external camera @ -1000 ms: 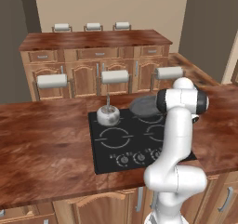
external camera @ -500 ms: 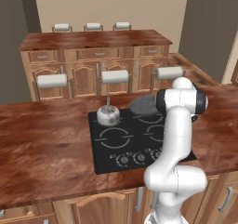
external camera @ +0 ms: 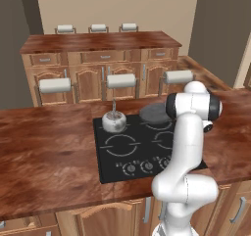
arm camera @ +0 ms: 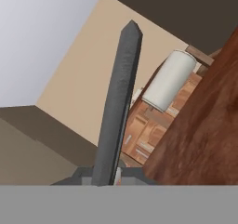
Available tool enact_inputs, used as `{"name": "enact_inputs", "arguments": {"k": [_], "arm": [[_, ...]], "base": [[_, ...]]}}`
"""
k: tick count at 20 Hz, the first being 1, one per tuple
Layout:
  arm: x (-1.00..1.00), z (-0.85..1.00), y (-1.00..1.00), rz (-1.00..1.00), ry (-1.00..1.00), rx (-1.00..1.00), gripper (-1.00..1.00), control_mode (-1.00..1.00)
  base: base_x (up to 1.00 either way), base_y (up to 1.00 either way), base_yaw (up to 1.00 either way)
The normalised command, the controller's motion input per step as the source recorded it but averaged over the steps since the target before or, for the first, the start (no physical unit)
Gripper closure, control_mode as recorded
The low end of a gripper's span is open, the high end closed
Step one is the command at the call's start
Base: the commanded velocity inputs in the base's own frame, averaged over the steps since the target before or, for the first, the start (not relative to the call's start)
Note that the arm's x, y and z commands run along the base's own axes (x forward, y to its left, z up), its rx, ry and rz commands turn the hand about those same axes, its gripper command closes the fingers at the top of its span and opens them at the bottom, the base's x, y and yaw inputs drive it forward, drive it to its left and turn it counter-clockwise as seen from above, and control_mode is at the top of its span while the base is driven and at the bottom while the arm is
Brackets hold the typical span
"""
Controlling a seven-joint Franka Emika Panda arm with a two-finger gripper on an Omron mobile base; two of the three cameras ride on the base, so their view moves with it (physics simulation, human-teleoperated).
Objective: Pick the pan from the cabinet and place it on the stove. Then turn on the stove burner for the pan.
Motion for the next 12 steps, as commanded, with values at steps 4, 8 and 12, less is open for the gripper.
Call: {"name": "enact_inputs", "arguments": {"k": [4,8,12], "arm": [[-0.33,-0.23,-0.19,0.00,0.00,0.00,1.00,-1.00],[-0.35,-0.26,-0.20,0.00,0.00,0.00,1.00,-1.00],[-0.21,-0.23,-0.08,0.00,0.00,0.00,-1.00,-1.00]], "base": [[0.00,0.00,0.00],[0.00,0.00,0.00],[0.00,0.00,0.00]]}}
